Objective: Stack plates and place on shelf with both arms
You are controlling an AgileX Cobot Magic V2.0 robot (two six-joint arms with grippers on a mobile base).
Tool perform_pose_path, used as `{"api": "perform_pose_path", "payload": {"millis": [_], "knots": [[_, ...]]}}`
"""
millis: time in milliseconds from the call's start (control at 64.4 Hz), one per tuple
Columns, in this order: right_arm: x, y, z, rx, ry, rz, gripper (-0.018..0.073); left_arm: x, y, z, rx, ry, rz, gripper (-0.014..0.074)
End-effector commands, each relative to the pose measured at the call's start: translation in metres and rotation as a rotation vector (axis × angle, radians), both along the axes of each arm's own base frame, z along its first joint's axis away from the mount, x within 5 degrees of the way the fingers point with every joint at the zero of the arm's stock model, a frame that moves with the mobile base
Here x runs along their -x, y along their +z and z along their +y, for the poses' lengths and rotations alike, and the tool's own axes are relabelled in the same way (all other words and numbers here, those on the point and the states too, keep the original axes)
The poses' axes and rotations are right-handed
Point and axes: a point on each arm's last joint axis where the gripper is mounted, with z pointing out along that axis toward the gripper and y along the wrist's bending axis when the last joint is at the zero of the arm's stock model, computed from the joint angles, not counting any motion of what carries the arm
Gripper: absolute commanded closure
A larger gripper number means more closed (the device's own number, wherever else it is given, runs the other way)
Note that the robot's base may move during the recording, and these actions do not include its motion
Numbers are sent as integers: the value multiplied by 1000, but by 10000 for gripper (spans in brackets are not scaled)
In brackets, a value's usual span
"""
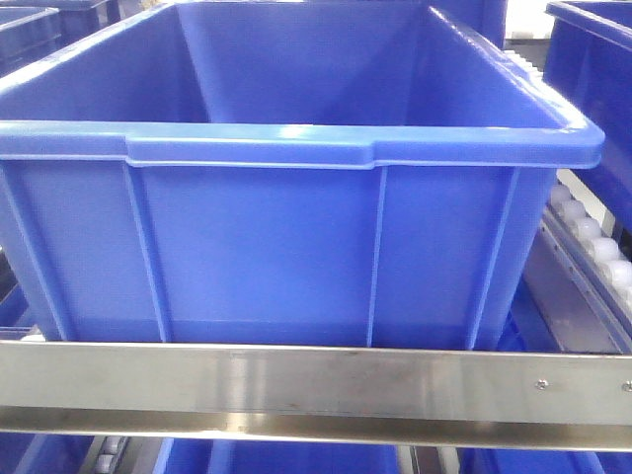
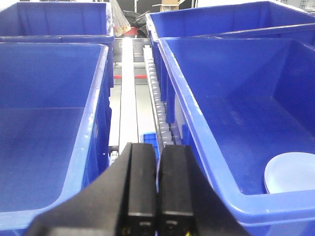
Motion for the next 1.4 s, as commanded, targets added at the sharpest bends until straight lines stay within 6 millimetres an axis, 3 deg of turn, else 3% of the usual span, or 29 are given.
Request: {"api": "perform_pose_path", "payload": {"millis": [0, 109, 419, 994, 1211, 1382], "knots": [[13, 14, -1, 16, -13, -102, 512, 0, 17, 1, 25, 11, -99, 516], [22, 16, -1, 15, -10, -136, 512, 0, 17, 1, 25, 11, -99, 516], [22, 14, -1, 15, -11, -135, 512, 0, 17, 1, 25, 11, -99, 516], [19, -76, -4, 57, -53, 33, 512, 0, 17, 1, 25, 11, -99, 516], [23, -99, -4, 56, -55, 12, 512, 0, 17, 1, 25, 11, -99, 516], [26, -100, -4, 57, -53, 7, 512, 0, 17, 1, 25, 11, -99, 516]]}}
